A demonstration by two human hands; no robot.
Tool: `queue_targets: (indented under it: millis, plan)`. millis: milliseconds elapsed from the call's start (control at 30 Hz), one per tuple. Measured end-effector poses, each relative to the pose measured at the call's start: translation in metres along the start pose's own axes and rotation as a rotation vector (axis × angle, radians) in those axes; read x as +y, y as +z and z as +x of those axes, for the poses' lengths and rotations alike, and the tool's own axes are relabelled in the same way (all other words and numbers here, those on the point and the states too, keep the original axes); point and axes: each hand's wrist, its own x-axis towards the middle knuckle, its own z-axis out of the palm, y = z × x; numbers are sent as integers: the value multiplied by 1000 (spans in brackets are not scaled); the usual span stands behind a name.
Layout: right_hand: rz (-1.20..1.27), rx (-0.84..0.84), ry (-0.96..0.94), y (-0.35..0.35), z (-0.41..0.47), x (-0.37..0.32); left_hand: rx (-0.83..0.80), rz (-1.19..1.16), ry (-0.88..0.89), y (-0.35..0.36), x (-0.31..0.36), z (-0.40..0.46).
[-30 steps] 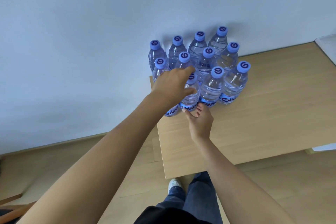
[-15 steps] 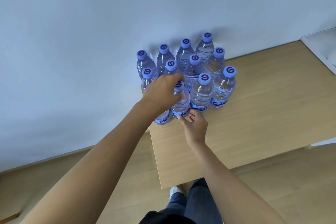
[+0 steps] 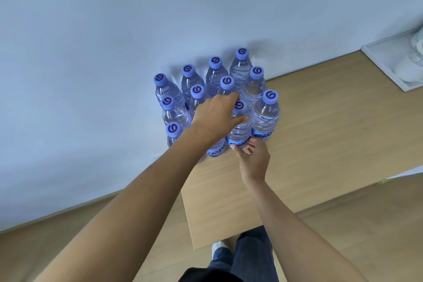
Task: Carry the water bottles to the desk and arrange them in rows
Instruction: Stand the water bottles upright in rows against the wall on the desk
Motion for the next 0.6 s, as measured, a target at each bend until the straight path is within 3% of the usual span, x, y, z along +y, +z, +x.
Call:
queue_targets:
  millis: [333, 500, 600]
  plan:
    - [36, -45, -8, -9, -1, 3, -65, -2, -18, -5, 8, 4]
    - [49, 37, 12, -37, 18, 4, -40, -74, 20, -9, 43, 22]
    - [12, -39, 42, -50, 40, 1, -54, -120, 9, -5, 60, 36]
